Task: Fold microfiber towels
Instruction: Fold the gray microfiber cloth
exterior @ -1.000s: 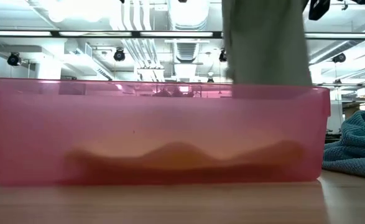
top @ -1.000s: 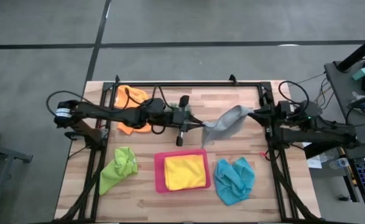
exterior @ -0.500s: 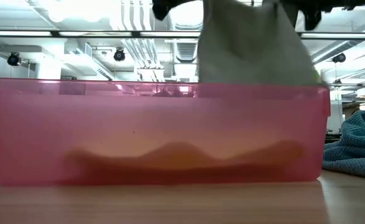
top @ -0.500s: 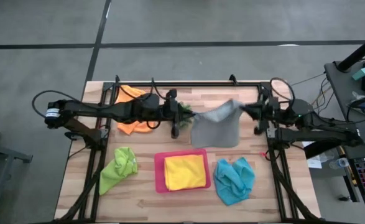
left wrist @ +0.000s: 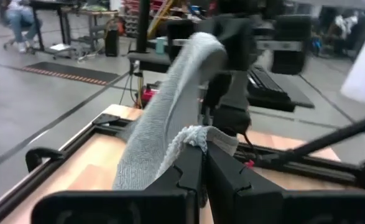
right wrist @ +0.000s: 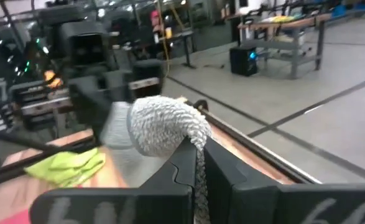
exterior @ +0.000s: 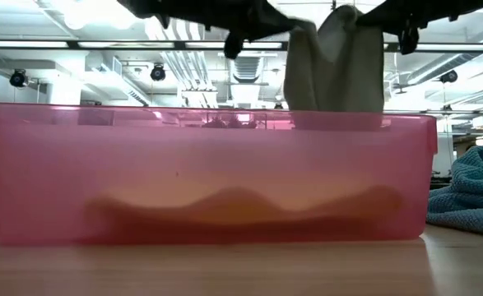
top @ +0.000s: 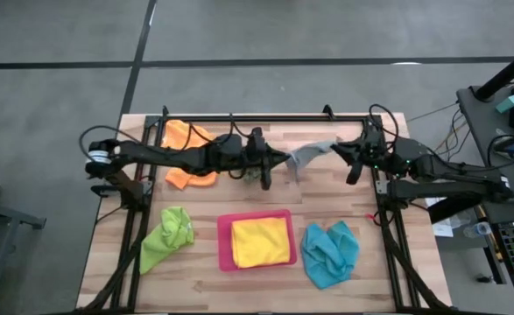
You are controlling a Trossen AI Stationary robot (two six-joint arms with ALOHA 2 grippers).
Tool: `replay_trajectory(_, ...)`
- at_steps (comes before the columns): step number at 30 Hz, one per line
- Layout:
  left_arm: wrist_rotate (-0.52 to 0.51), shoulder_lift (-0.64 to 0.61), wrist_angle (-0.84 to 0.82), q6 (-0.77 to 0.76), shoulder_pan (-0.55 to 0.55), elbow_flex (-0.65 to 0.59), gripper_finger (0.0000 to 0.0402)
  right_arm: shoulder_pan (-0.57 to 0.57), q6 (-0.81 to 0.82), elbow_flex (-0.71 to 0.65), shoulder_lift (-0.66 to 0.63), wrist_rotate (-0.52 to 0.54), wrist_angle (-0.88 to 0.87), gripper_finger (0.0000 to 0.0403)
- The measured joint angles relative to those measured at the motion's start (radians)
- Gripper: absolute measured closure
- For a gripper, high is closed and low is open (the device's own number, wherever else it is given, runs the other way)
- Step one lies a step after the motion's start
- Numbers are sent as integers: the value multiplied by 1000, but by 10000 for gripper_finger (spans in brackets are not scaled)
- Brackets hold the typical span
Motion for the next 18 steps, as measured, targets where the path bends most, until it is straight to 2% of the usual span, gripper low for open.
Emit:
replay_trajectory(2, 1, 19, 25, -28, 15, 0, 402, -1, -27, 1, 21, -38, 1, 394)
replay_trajectory(4, 11, 29, 28, -35, 27, 0, 402, 0, -54, 8, 32, 1, 3, 394)
replay_trajectory(5, 32, 31, 26, -35, 33, -1, 402, 0, -60, 10, 32, 86, 2, 394)
replay_trajectory(8, 92, 30, 5, -35, 47, -4, 402, -2, -38, -1, 35, 438, -62, 394)
replay_trajectory(10, 103, 29, -31, -40, 54, -4, 401, -3, -7, -4, 41, 570, -120, 394)
replay_trajectory(12, 102, 29, -52, -47, 60, -5, 402, -12, 15, -2, 46, 580, -121, 394)
replay_trajectory(18, 80, 52, -40, -71, 78, -6, 402, -40, 34, 9, 82, 378, -109, 394)
